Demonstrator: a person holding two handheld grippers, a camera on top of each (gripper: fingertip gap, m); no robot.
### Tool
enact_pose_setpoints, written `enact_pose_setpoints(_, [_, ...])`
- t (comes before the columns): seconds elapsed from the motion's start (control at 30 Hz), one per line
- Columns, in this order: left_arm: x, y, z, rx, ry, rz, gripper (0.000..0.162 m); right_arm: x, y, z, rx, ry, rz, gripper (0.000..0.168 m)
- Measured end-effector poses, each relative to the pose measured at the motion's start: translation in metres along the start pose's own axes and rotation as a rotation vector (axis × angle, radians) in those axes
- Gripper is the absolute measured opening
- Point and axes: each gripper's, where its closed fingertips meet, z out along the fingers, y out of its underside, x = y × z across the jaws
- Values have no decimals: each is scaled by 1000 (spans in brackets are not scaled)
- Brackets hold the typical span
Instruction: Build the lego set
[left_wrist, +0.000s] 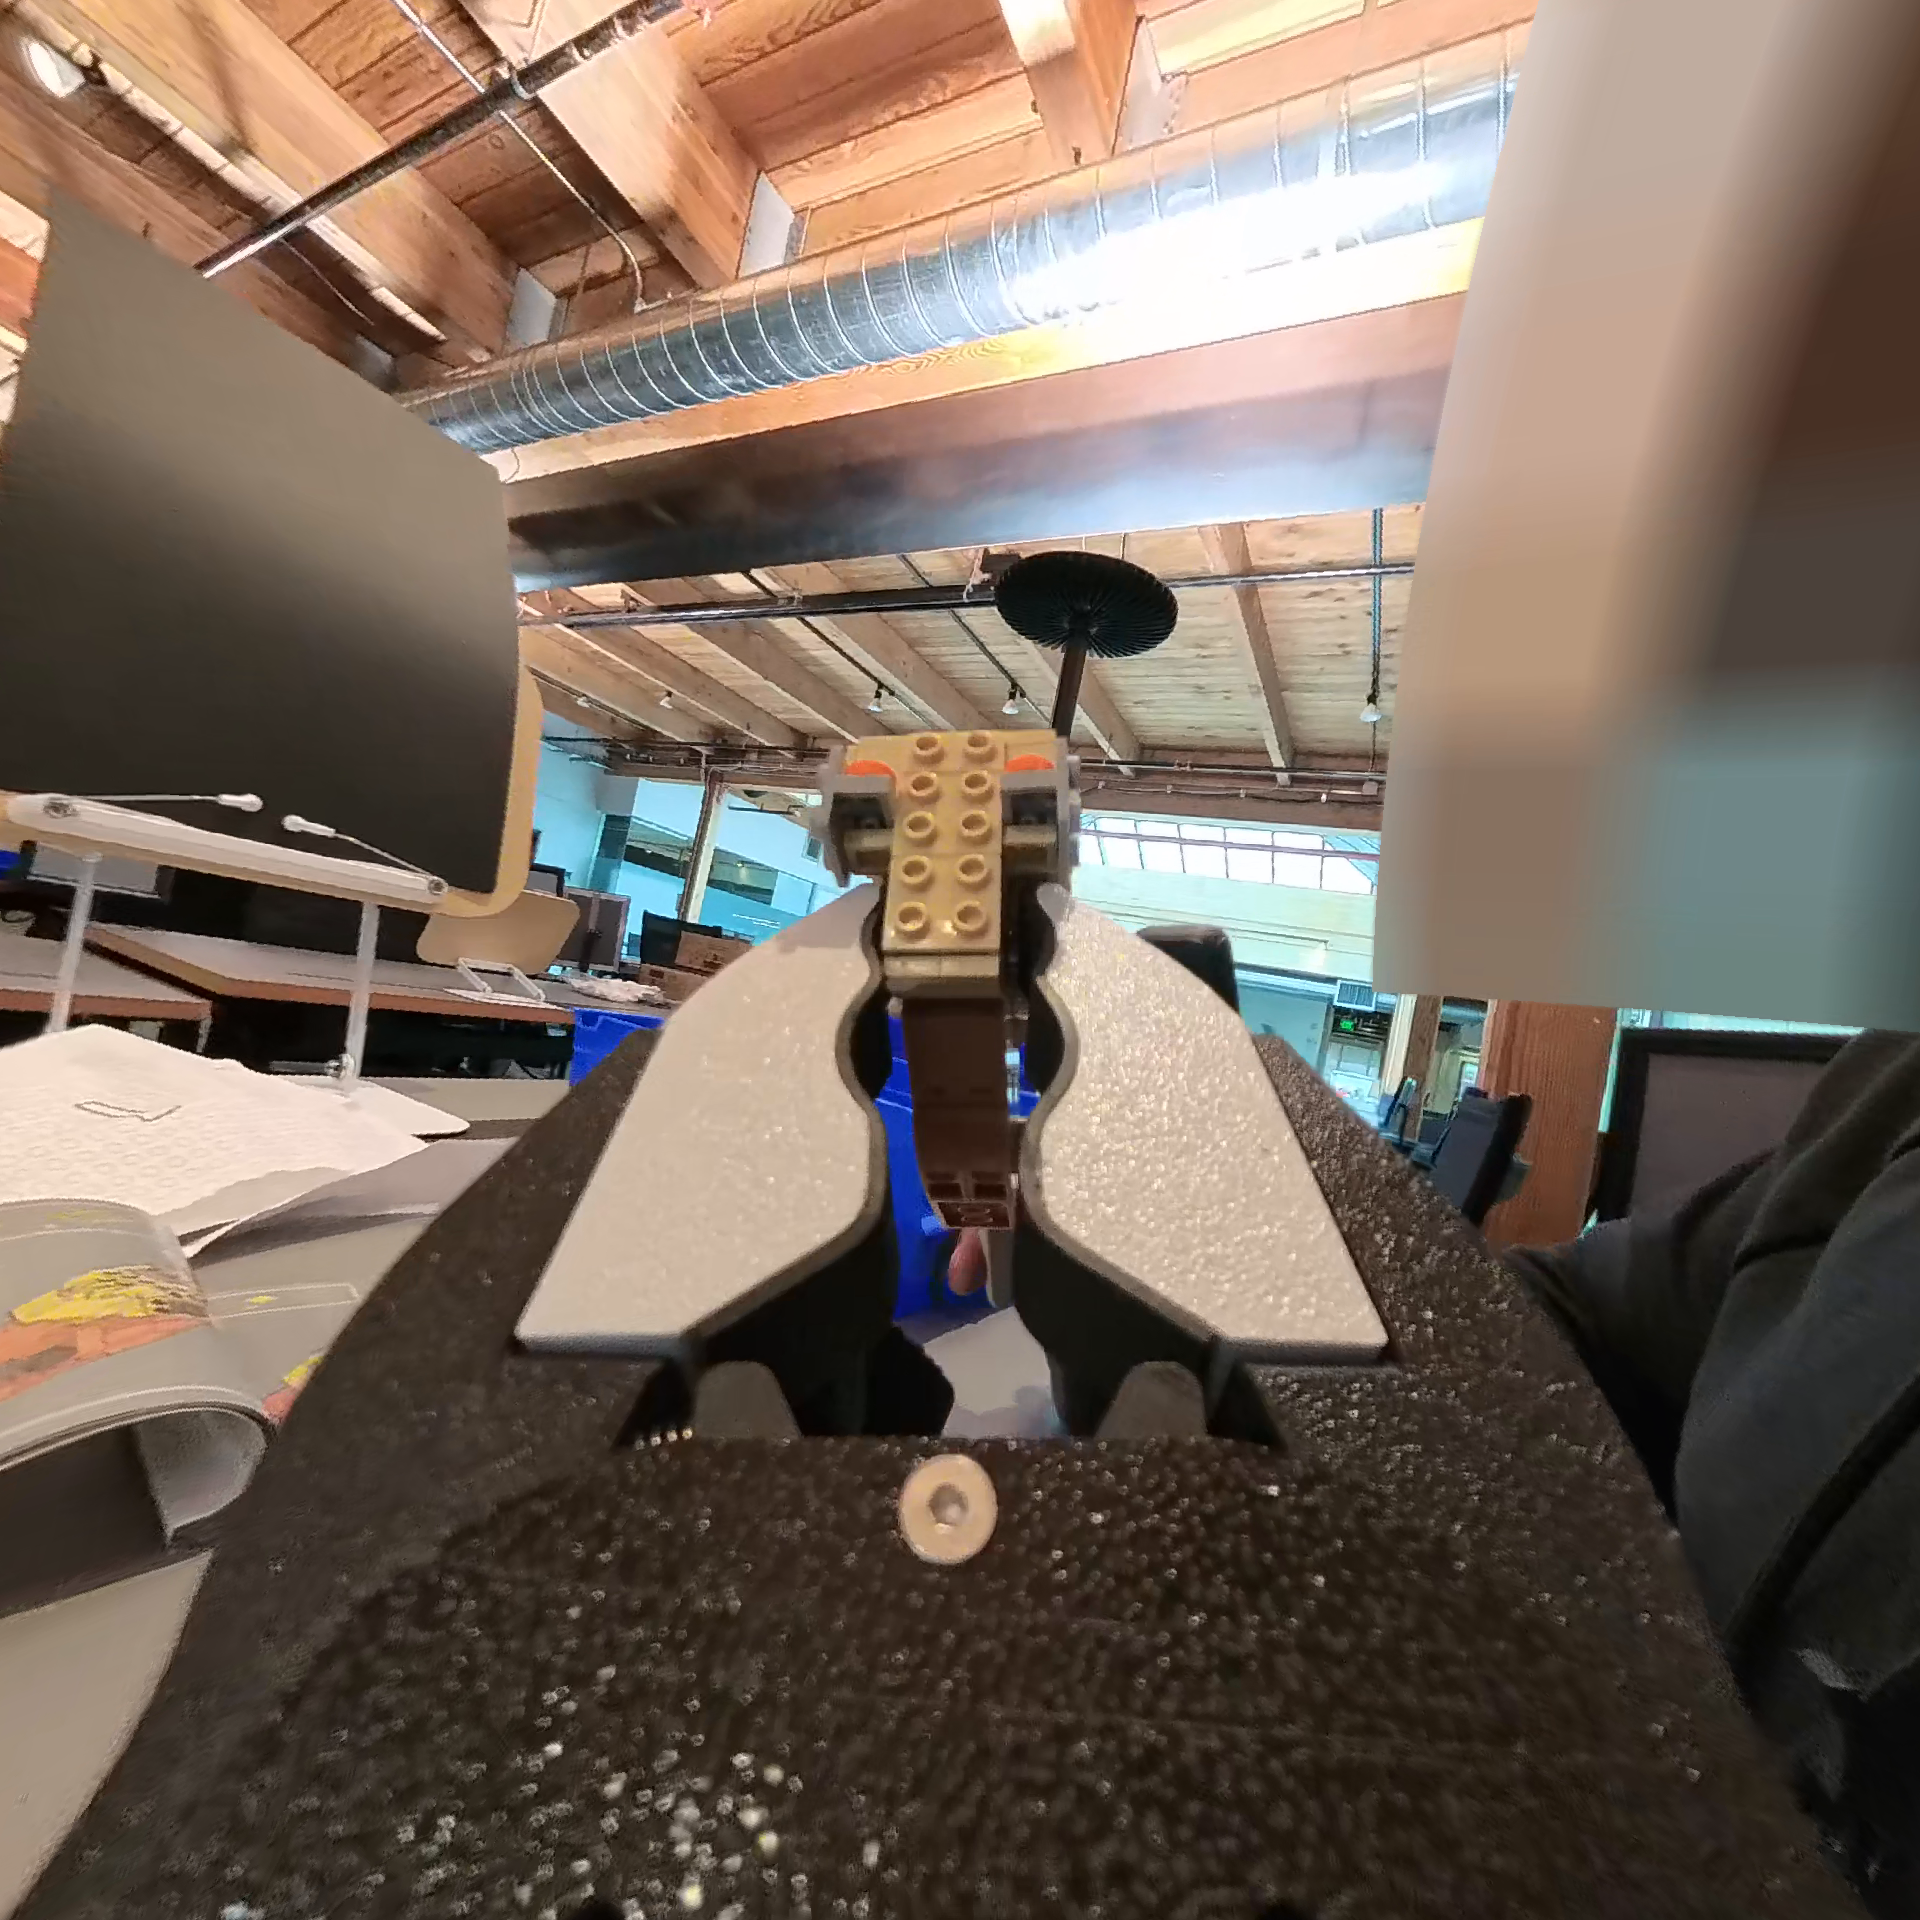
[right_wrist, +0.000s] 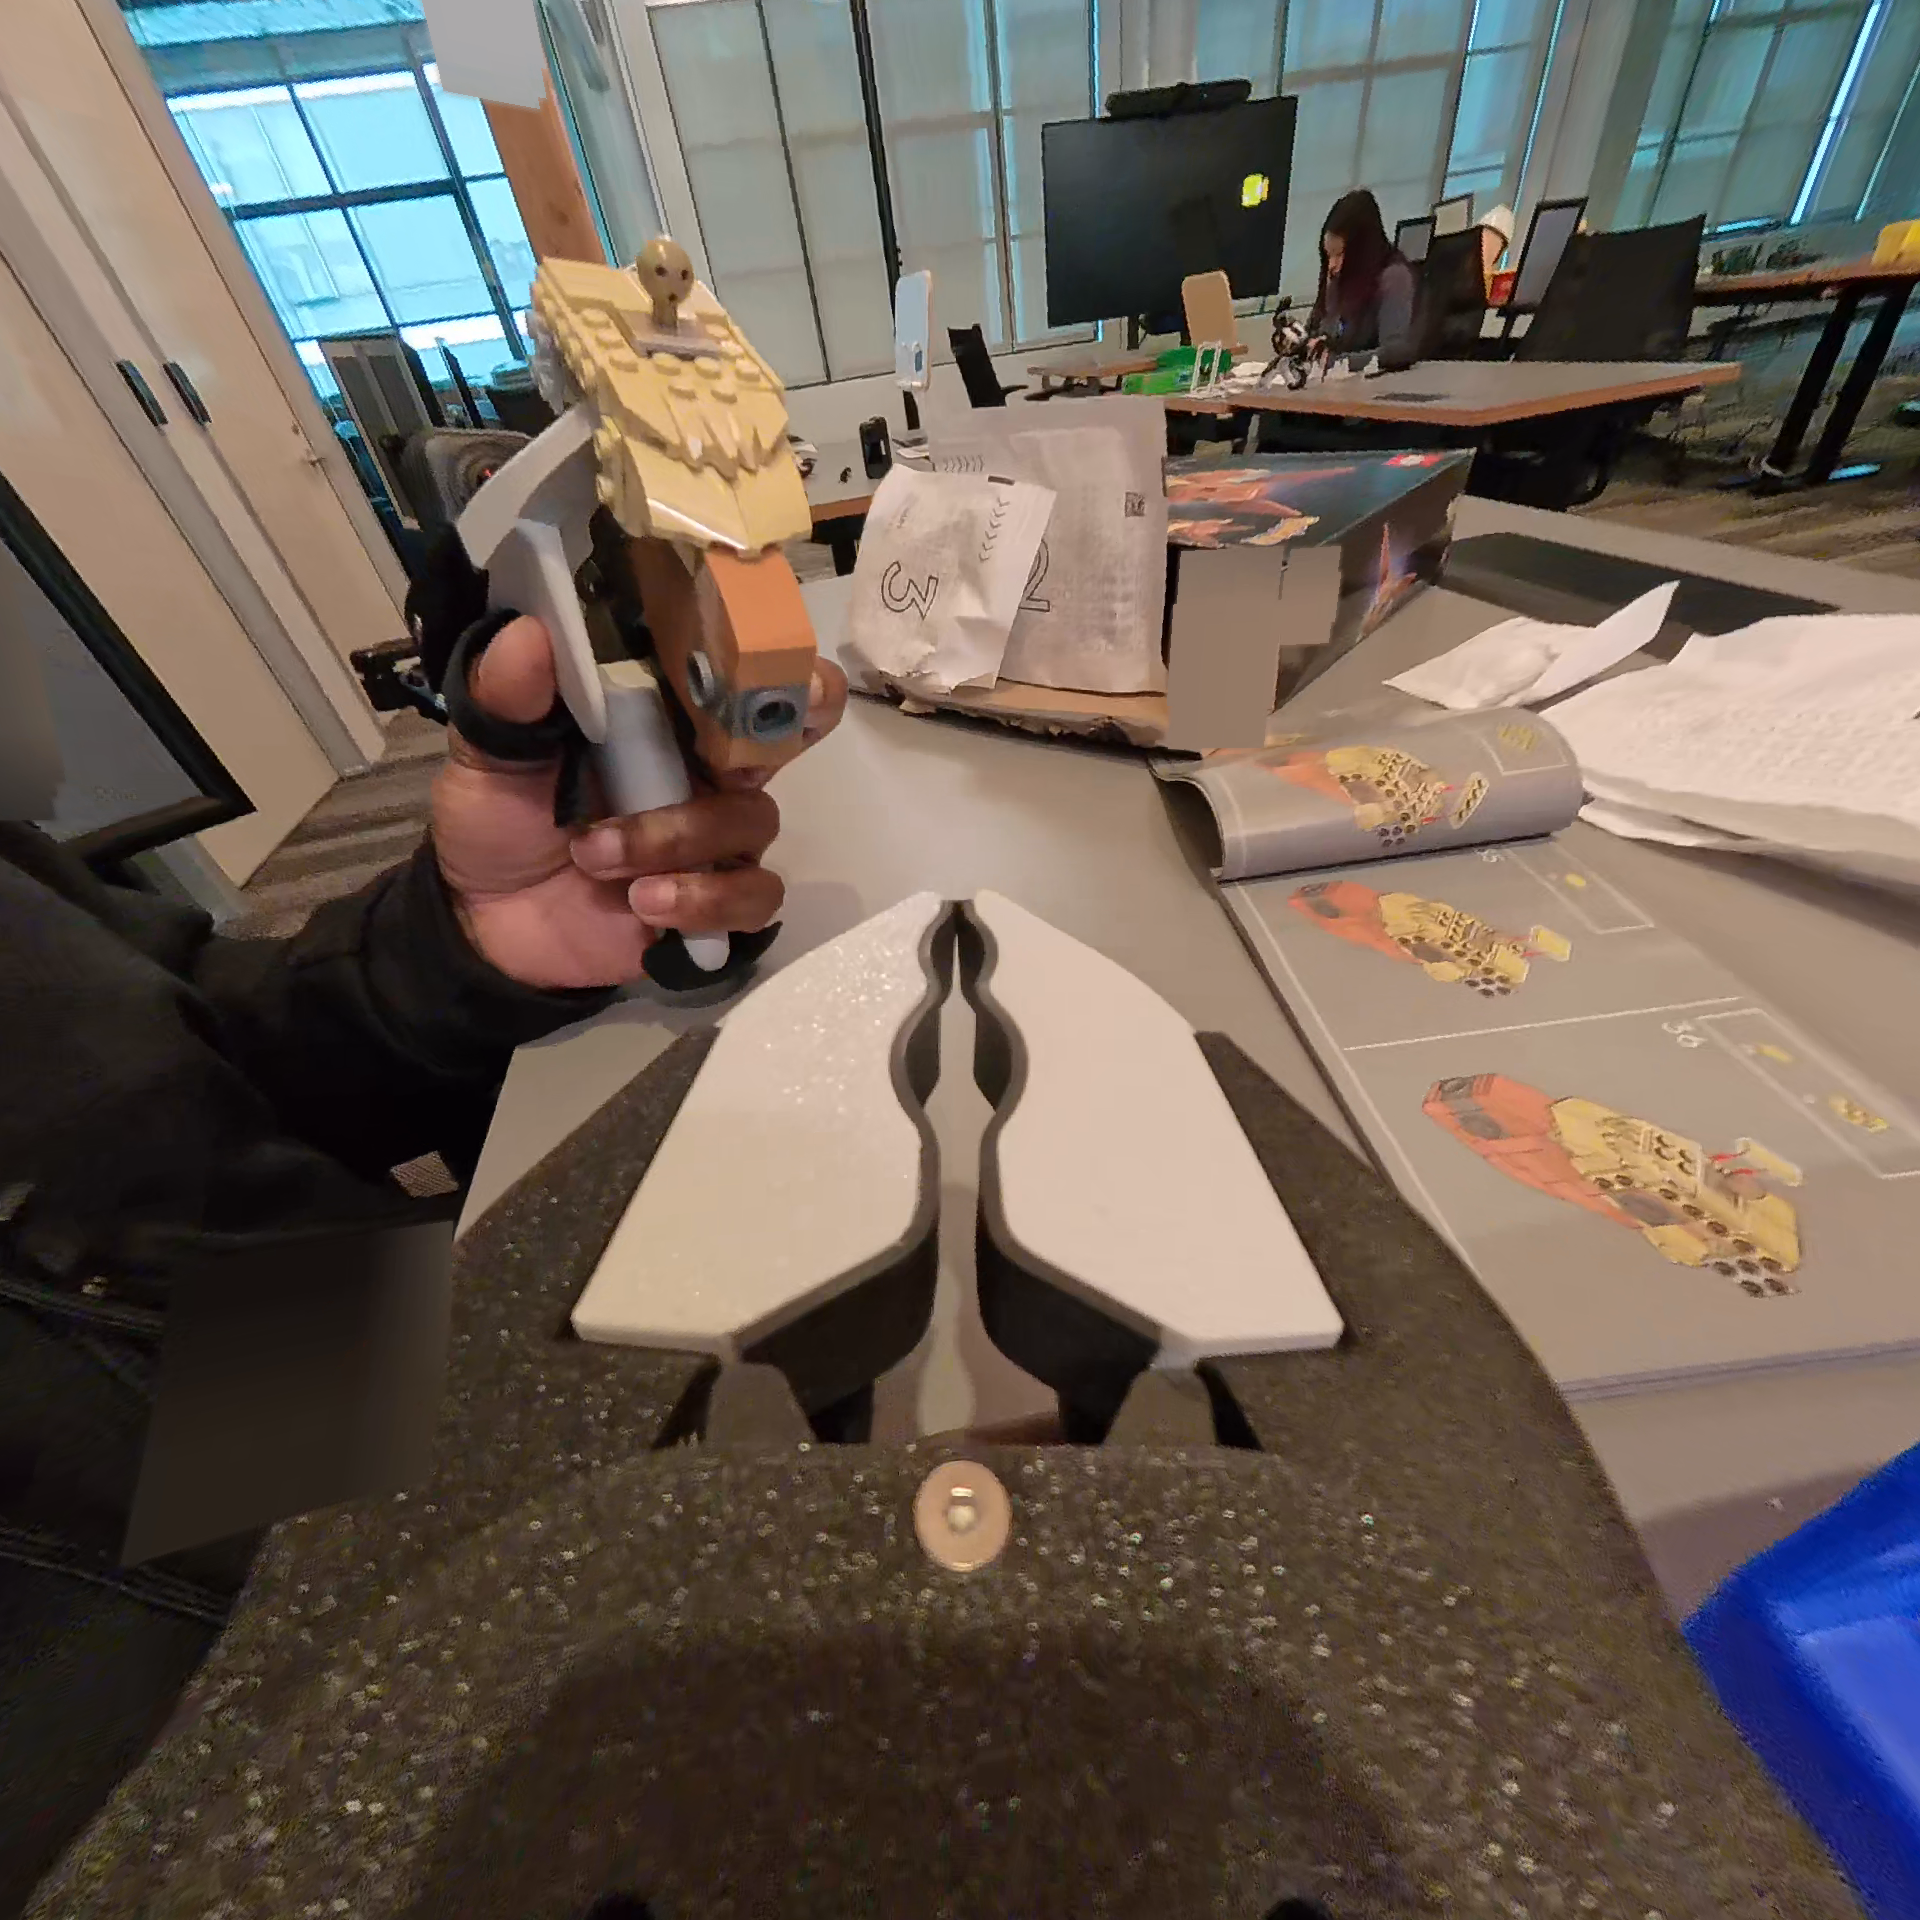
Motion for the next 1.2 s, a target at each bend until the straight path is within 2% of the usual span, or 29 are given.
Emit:
enact_pose_setpoints(0.37, [-31, -6, 30, -88, 21, -91, 21, 6, -2, 1, 31, -17, 40, 0])
enact_pose_setpoints(0.53, [-50, -15, 71, -97, 167, -117, 21, 8, -6, -3, 61, -19, 39, 0])
enact_pose_setpoints(0.6, [-60, -10, 83, -71, 247, -113, 21, 9, -7, -5, 70, -13, 40, 0])
enact_pose_setpoints(0.67, [-76, 1, 91, -47, 268, -184, 21, 14, -8, -8, 78, 6, 46, 0])
enact_pose_setpoints(0.77, [-94, 15, 88, -15, 262, -284, 21, 22, -9, -12, 83, 28, 80, 0])
enact_pose_setpoints(0.87, [-100, 26, 79, -58, 267, -276, 21, 28, -10, -13, 95, 32, 116, 0])
enact_pose_setpoints(1.2, [-103, 32, 79, -64, 283, -324, 21, 23, -10, -13, 98, 18, 92, 0])
